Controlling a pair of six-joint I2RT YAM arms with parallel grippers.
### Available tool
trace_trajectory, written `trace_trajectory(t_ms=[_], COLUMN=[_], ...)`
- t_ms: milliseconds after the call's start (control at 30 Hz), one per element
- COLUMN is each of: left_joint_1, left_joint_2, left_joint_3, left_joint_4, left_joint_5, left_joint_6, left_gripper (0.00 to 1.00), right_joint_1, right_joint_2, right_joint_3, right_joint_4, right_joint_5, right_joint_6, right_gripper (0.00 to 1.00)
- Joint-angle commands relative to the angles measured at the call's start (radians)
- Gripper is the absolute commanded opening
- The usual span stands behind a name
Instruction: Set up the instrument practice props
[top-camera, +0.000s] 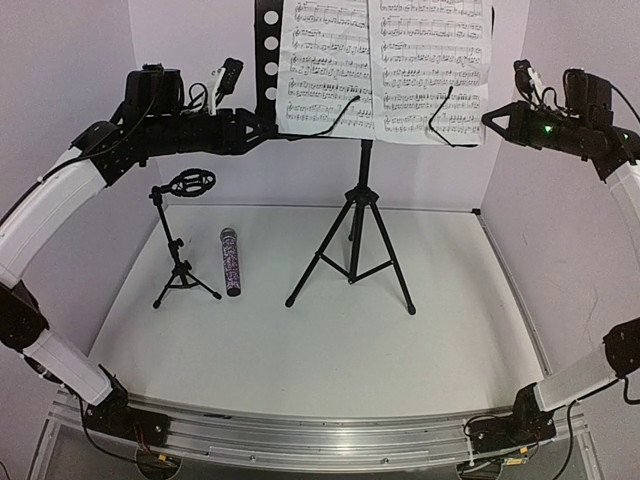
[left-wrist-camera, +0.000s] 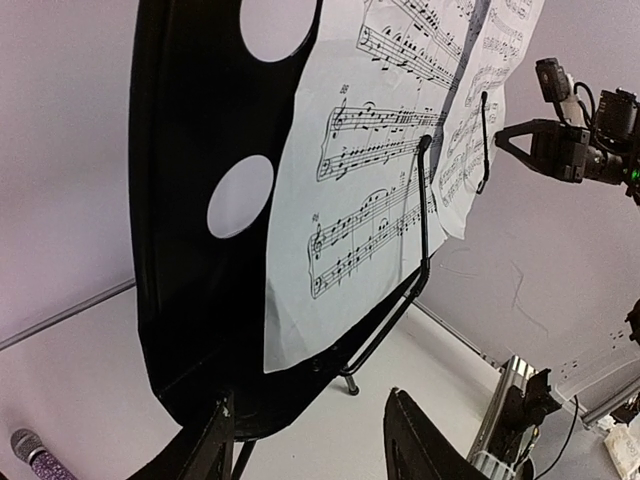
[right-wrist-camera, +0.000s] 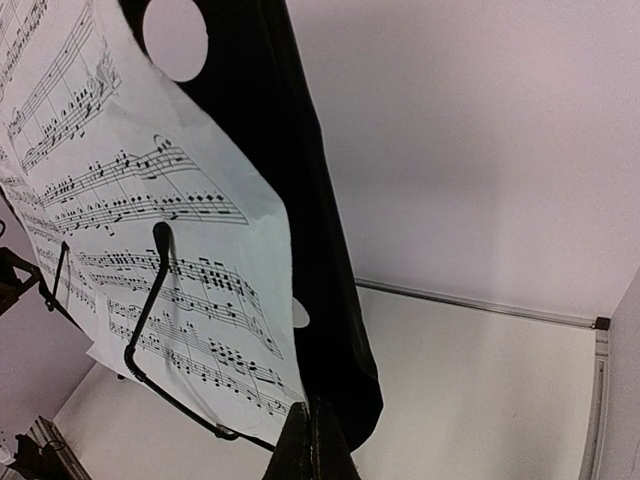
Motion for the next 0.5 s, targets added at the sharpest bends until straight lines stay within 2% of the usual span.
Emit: trace_trajectory(t_ms=[0, 233, 333, 467], left_joint_1=[-0.001, -0.001, -0.001, -0.001], left_joint_2=[0.039, 0.073, 0.088, 0.090], left_joint_3=[0.055, 0.068, 0.085, 0.084], left_joint_4=[0.061, 0.085, 0.087, 0.094], left_joint_5=[0.003, -0.009, -0.006, -0.006], left_joint_6=[-0.010, -0.011, -0.016, -0.015], left_gripper=[0.52, 0.54, 0.51, 0.42], right_joint_1=[-0.003, -0.004, -0.004, -0.003], right_joint_2=[-0.022, -0.014, -0.015, -0.017], right_joint_3=[0.005, -0.007, -0.009, -0.011], right_joint_4=[0.038, 0.042, 0.046, 0.050], right_joint_5=[-0.012, -0.014, -0.013, -0.013], right_joint_6=[-0.012, -0.007, -0.007, -0.010], right_gripper=[0.00, 0.00, 0.00, 0.00])
